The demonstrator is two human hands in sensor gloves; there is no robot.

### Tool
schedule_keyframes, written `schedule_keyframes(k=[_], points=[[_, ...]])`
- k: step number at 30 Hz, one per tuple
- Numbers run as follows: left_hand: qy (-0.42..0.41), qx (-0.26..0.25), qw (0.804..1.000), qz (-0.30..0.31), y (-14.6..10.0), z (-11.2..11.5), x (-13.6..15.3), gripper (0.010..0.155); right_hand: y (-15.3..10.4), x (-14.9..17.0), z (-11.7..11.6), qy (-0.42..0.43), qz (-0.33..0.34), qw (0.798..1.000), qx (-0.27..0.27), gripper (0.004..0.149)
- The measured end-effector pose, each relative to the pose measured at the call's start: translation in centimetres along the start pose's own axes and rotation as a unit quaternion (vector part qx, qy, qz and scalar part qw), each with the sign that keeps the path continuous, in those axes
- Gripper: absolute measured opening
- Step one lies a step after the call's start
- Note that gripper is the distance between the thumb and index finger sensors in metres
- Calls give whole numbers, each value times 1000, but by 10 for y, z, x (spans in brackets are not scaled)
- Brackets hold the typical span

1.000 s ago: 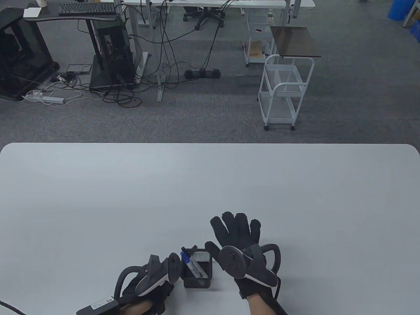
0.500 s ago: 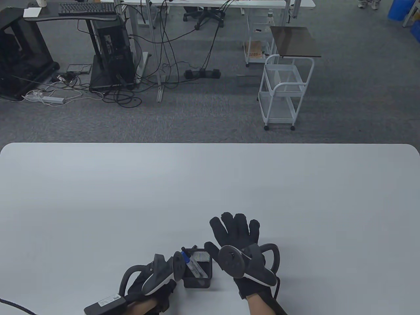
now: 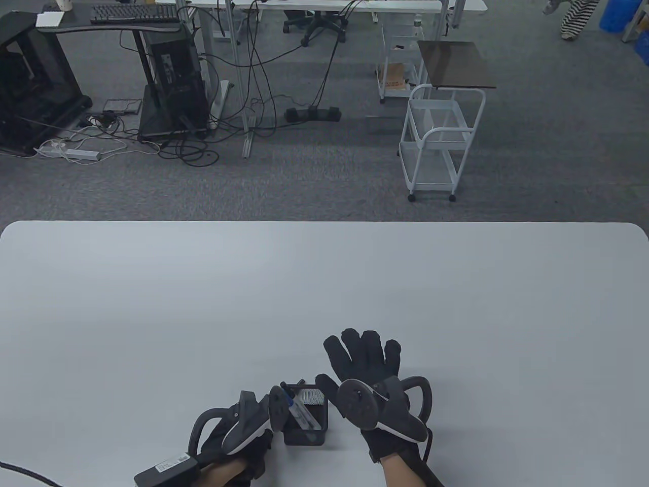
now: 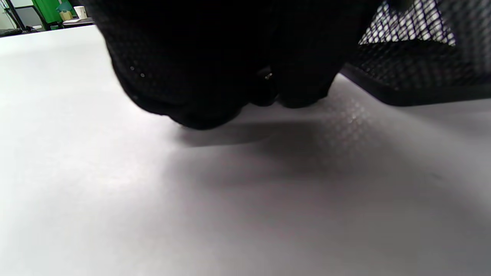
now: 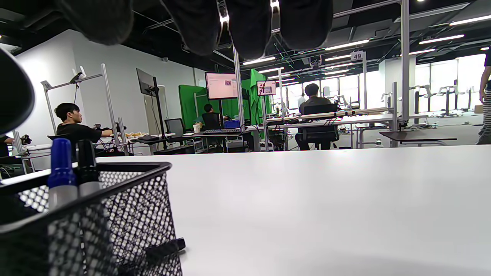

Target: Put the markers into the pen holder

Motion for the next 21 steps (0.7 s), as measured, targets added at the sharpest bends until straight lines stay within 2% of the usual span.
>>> schedule_keyframes(k=[12, 21], points=[[-34, -3, 999, 10, 5, -1, 11, 50, -1, 5, 6, 10, -8, 1000, 11, 69], [-48, -32, 998, -4, 0, -25, 35, 52, -1, 5, 5, 12, -6, 1000, 6, 70]])
Point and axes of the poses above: the tracker on the back of each hand, its own x axis roughly to the little-finger side, its own y axis roughly from the wrist to the fingertips, z = x × y, the point moved 3 cm from there along y, roughly from the wrist to the fingertips, and after that the axes turned 15 degrees about y, right-handed, at the moved point
